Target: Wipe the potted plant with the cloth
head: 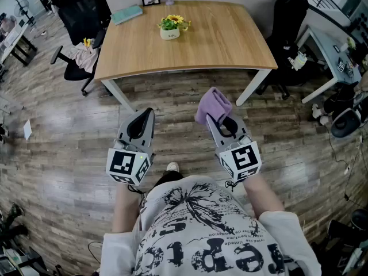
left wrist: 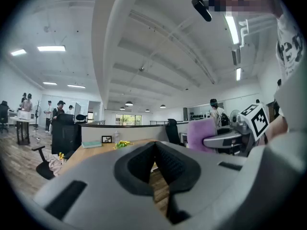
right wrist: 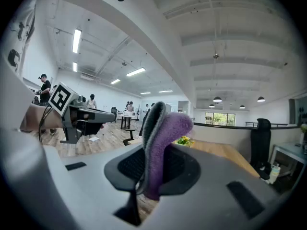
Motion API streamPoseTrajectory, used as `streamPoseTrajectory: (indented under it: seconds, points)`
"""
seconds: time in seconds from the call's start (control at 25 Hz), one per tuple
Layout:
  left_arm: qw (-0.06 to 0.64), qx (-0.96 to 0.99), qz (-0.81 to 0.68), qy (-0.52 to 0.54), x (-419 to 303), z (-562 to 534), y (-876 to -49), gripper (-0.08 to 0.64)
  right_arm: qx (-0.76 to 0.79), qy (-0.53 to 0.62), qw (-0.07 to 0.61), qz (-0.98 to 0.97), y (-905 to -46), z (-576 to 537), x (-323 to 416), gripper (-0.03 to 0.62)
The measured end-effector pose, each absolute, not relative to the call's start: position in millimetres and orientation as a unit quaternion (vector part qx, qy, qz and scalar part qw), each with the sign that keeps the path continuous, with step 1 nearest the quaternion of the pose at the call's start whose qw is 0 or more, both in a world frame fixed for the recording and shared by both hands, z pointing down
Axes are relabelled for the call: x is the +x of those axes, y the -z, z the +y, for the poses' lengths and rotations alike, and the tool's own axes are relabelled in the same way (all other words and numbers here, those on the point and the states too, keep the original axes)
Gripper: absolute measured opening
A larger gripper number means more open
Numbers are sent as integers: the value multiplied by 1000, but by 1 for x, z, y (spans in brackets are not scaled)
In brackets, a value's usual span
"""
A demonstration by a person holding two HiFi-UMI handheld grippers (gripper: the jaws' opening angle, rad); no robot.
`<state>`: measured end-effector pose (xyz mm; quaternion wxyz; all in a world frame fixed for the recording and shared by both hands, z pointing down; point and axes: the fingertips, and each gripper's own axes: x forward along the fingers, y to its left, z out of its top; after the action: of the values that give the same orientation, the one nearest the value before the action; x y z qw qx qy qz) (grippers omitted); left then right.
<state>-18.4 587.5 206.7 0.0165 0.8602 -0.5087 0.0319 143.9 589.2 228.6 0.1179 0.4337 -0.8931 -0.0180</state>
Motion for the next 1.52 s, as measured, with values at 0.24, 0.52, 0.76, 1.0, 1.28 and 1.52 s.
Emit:
streamPoseTrajectory:
  seconds: [0.24,0.52,0.76,1.0,1.28,1.52]
  points:
    - [16,863,-504,-30,-14,584,-207,3,443,13,114,-889,-230,584,150,60]
    - [20,864,-503,-31,-3,575,-212,3,455,-7,104,-884,-237,574,161,61]
    - [27,867,-496,-37,11,559,-220,3,467,-39,100,-878,-246,554,175,66]
    - [34,865,-500,-32,-6,514,-228,3,458,-41,122,-880,-266,510,157,67]
    - [42,866,-498,-28,-44,408,-235,3,468,-45,134,-873,-273,409,125,67]
    - [37,877,-479,-26,-79,297,-229,3,488,-46,141,-860,-269,303,90,69]
